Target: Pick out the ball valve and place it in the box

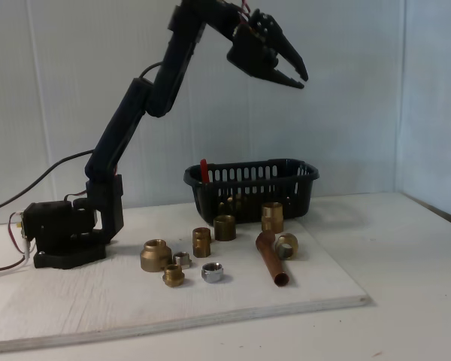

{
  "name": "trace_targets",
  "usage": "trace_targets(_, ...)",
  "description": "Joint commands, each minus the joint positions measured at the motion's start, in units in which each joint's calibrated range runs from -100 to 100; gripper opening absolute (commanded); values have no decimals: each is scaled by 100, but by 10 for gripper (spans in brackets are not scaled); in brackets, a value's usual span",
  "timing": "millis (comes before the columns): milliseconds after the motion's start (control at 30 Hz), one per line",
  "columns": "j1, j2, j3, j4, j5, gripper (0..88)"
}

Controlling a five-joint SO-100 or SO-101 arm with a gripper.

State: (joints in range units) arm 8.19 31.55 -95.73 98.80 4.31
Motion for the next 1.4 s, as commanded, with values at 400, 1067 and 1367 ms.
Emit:
trace_targets(400, 259, -2303, 4348, 60, 102, 20)
trace_targets(1067, -634, -7526, 14014, -4667, 226, 20)
trace_targets(1367, -915, -9679, 16649, -6035, 221, 17)
